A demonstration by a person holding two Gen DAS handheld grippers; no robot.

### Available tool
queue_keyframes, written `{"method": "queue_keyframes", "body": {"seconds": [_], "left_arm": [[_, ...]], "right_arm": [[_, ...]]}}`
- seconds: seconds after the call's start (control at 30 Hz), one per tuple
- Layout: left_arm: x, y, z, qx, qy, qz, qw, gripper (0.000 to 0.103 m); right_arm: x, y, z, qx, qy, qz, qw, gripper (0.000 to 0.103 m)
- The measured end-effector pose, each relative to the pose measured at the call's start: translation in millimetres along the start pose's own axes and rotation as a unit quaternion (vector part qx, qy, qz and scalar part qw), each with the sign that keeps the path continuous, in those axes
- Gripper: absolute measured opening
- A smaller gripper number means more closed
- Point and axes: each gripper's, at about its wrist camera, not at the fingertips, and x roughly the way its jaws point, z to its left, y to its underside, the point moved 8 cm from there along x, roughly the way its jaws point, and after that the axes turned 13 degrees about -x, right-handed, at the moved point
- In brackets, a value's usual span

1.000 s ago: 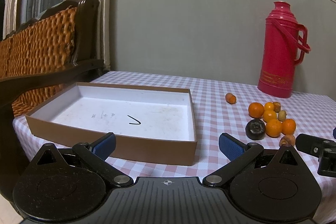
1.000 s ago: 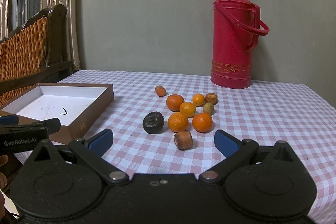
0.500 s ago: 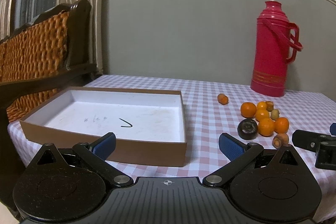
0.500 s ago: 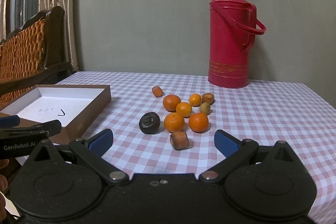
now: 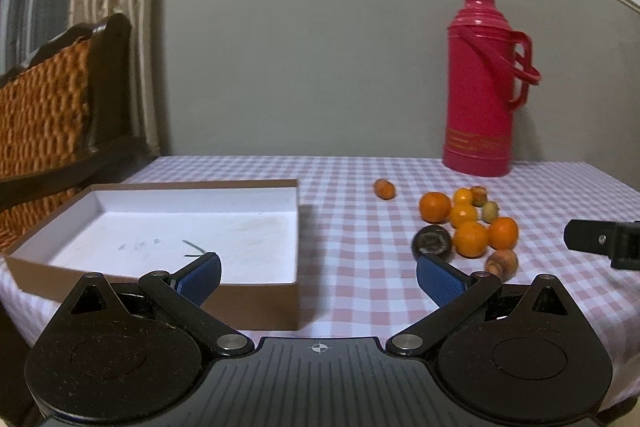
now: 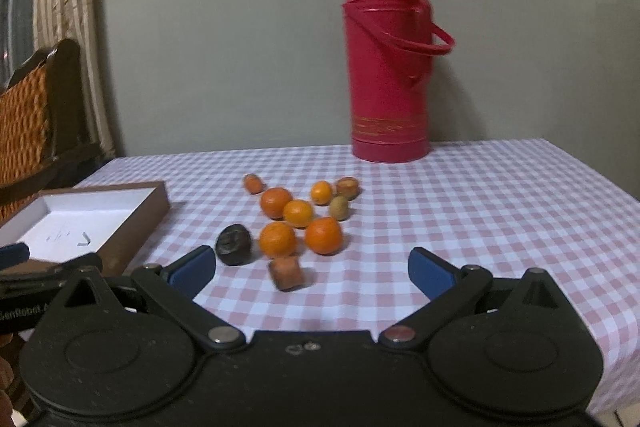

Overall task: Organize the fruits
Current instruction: 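Grasp the dark round fruit with the left tool while the right tool grasps a mandarin orange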

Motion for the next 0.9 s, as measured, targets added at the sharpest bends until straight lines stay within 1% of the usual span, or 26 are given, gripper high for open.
{"method": "queue_keyframes", "body": {"seconds": [0.03, 0.13, 0.2, 0.3, 0.33, 0.37, 0.4, 0.43, 0.47, 0.6, 0.63, 0.67, 0.7, 0.73, 0.9], "left_arm": [[2.3, 0.3, -3.4, 0.004, 0.003, 0.003, 1.0000, 0.103], [9.1, 1.1, -13.4, 0.013, 0.016, 0.013, 0.9997, 0.103], [15.1, 1.3, -21.3, 0.023, 0.021, 0.017, 0.9994, 0.103], [25.8, 1.9, -30.6, 0.029, 0.027, 0.025, 0.9989, 0.103], [30.0, 1.9, -33.4, 0.030, 0.028, 0.028, 0.9988, 0.102], [35.3, 1.9, -37.0, 0.030, 0.031, 0.033, 0.9985, 0.101], [39.4, 2.4, -39.9, 0.029, 0.035, 0.038, 0.9982, 0.098], [44.5, 3.0, -43.7, 0.031, 0.039, 0.044, 0.9978, 0.091], [51.4, 4.0, -48.3, 0.033, 0.043, 0.055, 0.9970, 0.087], [70.2, 5.4, -62.3, 0.036, 0.049, 0.066, 0.9959, 0.086], [74.1, 5.9, -65.8, 0.038, 0.053, 0.069, 0.9955, 0.084], [78.5, 6.8, -69.8, 0.040, 0.057, 0.073, 0.9949, 0.081], [82.3, 7.9, -73.4, 0.043, 0.059, 0.076, 0.9944, 0.079], [85.8, 8.9, -76.1, 0.046, 0.060, 0.079, 0.9940, 0.077], [101.5, 13.5, -85.7, 0.043, 0.071, 0.093, 0.9922, 0.077]], "right_arm": [[0.8, 0.8, -2.9, 0.006, -0.002, 0.003, 1.000, 0.096], [7.6, 3.7, -9.2, 0.018, -0.011, 0.019, 1.000, 0.086], [14.5, 6.8, -12.0, 0.020, -0.015, 0.034, 0.999, 0.073], [24.7, 8.9, -16.9, 0.029, -0.022, 0.052, 0.998, 0.072], [27.7, 7.8, -18.0, 0.027, -0.024, 0.054, 0.998, 0.071], [31.0, 6.6, -18.5, 0.022, -0.024, 0.056, 0.998, 0.067], [34.3, 4.7, -19.0, 0.017, -0.022, 0.059, 0.998, 0.066], [39.1, 2.6, -19.8, 0.013, -0.021, 0.061, 0.998, 0.066], [44.4, 0.8, -20.5, 0.009, -0.021, 0.064, 0.998, 0.065], [63.6, -3.7, -25.7, 0.002, -0.020, 0.073, 0.997, 0.060], [68.7, -3.4, -27.2, 0.002, -0.021, 0.078, 0.997, 0.058], [74.7, -3.3, -28.5, 0.003, -0.024, 0.082, 0.996, 0.053], [80.7, -3.5, -29.3, 0.005, -0.029, 0.086, 0.996, 0.050], [85.2, -3.8, -29.6, 0.008, -0.034, 0.088, 0.996, 0.049], [105.2, -8.1, -26.5, 0.006, -0.044, 0.093, 0.995, 0.049]]}}
